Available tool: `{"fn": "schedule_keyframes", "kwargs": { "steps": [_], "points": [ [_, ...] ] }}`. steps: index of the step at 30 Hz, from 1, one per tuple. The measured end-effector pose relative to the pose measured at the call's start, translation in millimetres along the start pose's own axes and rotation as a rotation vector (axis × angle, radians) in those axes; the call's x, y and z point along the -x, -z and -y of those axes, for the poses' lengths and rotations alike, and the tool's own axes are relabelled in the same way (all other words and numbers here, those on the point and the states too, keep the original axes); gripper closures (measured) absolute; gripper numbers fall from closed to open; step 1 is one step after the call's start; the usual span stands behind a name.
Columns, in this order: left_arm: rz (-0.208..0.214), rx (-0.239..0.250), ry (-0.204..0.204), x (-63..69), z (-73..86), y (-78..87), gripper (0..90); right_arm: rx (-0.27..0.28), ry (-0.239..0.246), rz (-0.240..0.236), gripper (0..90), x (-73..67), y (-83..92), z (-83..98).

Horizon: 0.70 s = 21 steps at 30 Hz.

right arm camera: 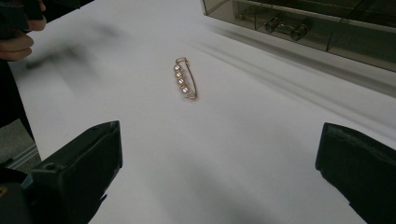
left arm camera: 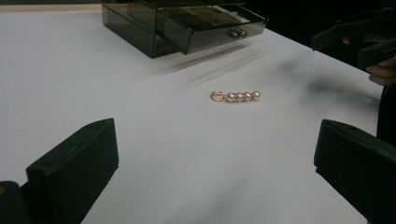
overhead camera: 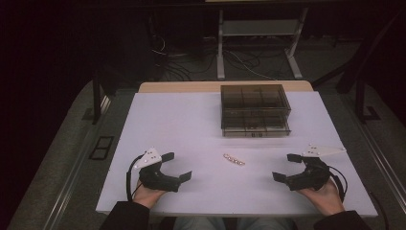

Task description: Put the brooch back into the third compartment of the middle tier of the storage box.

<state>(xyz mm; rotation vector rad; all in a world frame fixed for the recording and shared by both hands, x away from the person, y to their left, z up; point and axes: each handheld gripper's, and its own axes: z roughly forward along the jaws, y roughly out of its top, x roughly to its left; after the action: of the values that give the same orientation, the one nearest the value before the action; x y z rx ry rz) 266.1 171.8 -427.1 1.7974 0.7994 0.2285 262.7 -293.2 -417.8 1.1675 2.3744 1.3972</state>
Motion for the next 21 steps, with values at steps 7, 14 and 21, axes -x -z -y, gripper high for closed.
{"fn": "schedule_keyframes", "kwargs": {
  "steps": [7, 14, 21],
  "points": [
    [0.000, -0.001, -0.002, 0.2, -0.1, -0.2, 0.0, -0.003, 0.003, -0.002, 0.2, -0.3, 0.4, 0.2],
    [0.000, -0.001, -0.002, -0.1, -0.1, -0.2, 0.0, -0.001, -0.003, 0.003, 0.2, -0.1, 2.2, 0.9],
    [0.001, -0.009, -0.006, -0.3, -0.1, -2.2, 0.0, -0.002, -0.016, 0.003, 0.2, 1.3, 5.1, 1.5]
  ]
}}
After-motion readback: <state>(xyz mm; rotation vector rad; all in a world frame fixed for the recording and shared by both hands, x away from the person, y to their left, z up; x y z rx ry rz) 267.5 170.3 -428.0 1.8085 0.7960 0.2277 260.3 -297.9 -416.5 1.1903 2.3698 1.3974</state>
